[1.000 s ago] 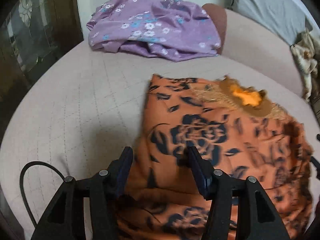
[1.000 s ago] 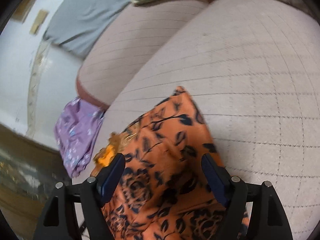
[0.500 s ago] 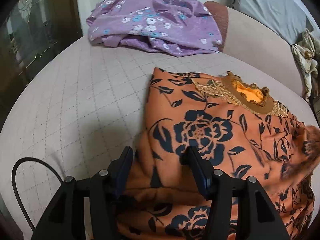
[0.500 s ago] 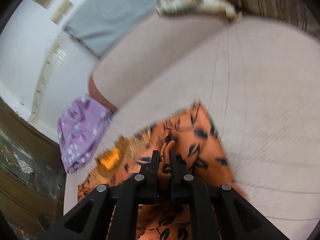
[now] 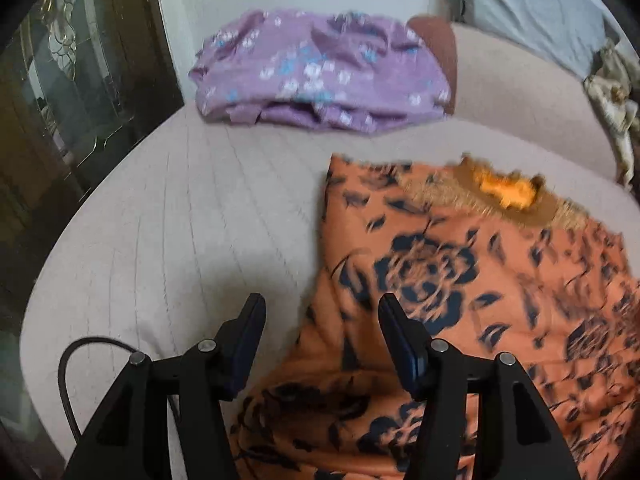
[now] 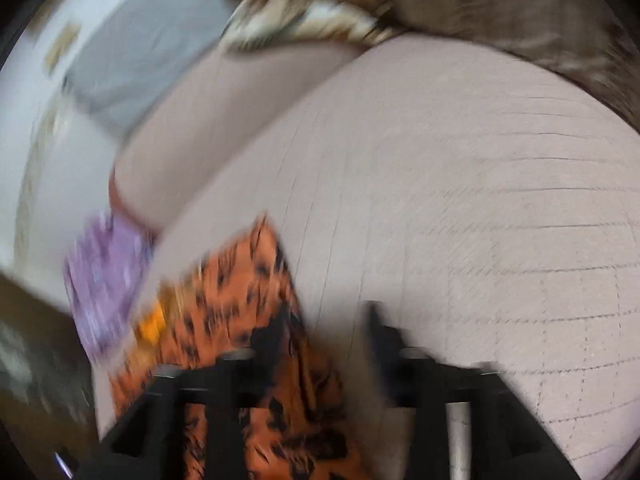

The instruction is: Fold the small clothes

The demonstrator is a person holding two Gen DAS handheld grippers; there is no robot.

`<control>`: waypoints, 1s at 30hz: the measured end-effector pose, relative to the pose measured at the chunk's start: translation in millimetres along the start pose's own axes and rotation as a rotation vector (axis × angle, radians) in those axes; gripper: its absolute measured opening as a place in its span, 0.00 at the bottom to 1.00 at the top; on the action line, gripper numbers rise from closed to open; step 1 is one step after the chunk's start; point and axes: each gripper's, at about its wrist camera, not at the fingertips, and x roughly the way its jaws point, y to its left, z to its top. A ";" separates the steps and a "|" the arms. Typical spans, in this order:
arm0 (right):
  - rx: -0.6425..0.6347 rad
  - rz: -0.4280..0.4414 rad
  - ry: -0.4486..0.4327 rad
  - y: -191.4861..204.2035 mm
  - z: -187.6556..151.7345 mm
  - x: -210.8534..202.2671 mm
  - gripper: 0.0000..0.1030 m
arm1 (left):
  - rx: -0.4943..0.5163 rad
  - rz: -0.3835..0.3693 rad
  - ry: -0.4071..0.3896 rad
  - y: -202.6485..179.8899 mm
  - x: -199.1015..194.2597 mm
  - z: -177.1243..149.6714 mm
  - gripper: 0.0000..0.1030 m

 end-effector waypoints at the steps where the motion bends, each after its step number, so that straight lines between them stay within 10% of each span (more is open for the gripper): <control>1: -0.002 0.025 -0.012 0.8 0.8 -2.5 0.66 | -0.003 -0.012 -0.010 0.0 -2.4 1.5 0.59; 6: -0.145 0.142 0.049 44.4 -17.8 13.3 0.62 | 0.075 -0.010 -0.009 -19.7 1.1 0.3 0.60; 13: -0.289 0.020 0.207 70.3 -56.8 76.2 0.46 | 0.049 0.004 0.112 -17.4 32.5 -9.5 0.76; 24: -0.403 0.040 0.152 83.9 -87.8 45.3 0.44 | 0.044 -0.013 -0.029 -19.2 -0.6 -14.0 0.76; 30: -0.460 -0.020 0.168 85.3 -94.5 54.2 0.44 | 0.094 0.017 0.044 -28.7 18.4 -20.9 0.77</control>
